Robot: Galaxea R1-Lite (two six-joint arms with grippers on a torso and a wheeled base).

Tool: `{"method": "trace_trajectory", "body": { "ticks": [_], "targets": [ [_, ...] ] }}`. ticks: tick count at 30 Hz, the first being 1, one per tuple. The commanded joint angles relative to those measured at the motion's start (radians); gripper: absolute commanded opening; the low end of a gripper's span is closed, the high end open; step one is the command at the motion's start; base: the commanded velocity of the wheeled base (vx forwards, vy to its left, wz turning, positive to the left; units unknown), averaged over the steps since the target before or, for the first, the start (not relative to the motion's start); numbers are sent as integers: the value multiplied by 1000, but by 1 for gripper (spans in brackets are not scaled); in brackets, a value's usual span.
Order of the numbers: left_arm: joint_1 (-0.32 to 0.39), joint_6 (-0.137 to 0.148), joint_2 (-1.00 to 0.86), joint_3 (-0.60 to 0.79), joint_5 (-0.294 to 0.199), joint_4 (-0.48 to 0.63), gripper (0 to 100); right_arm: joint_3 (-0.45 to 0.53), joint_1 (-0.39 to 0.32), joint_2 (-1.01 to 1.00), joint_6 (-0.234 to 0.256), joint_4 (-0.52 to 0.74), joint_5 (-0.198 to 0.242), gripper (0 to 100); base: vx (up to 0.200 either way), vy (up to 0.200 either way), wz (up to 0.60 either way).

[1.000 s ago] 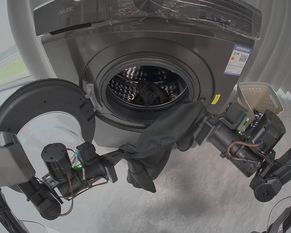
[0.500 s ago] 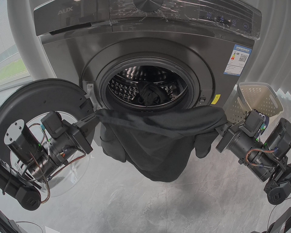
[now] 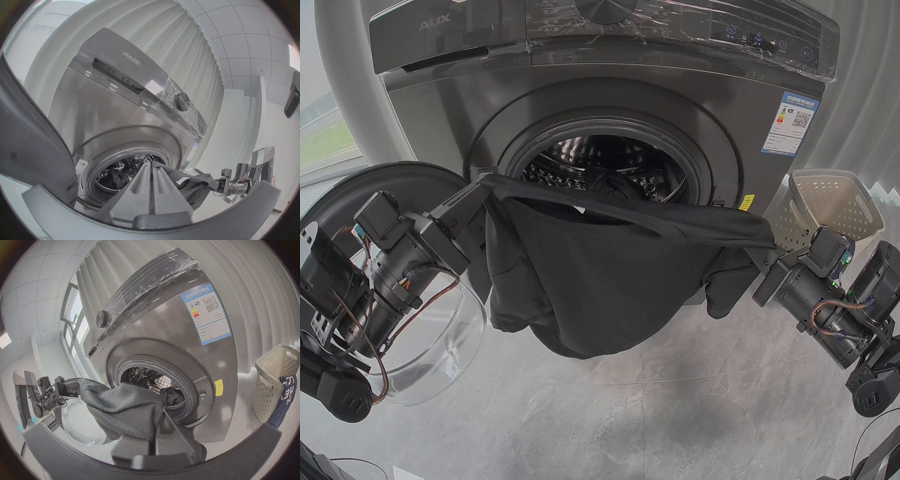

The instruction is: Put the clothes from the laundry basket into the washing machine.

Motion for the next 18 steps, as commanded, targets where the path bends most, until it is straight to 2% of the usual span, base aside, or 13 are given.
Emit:
{"method": "trace_trajectory", "body": {
  "ticks": [1, 6, 18],
  "targets": [
    [0, -4, -24, -22, 20, 1, 0, -20, -4, 14, 2, -7, -5, 0, 0, 0, 0],
    [-3, -4, -32, -15, 21, 1, 0, -37, -4, 14, 2, -44, -10, 0, 0, 0, 0],
    [-3, -4, -36, -22, 23, 1, 0, -49, 6, 5, 1, -44, -10, 0, 0, 0, 0]
  ]
}}
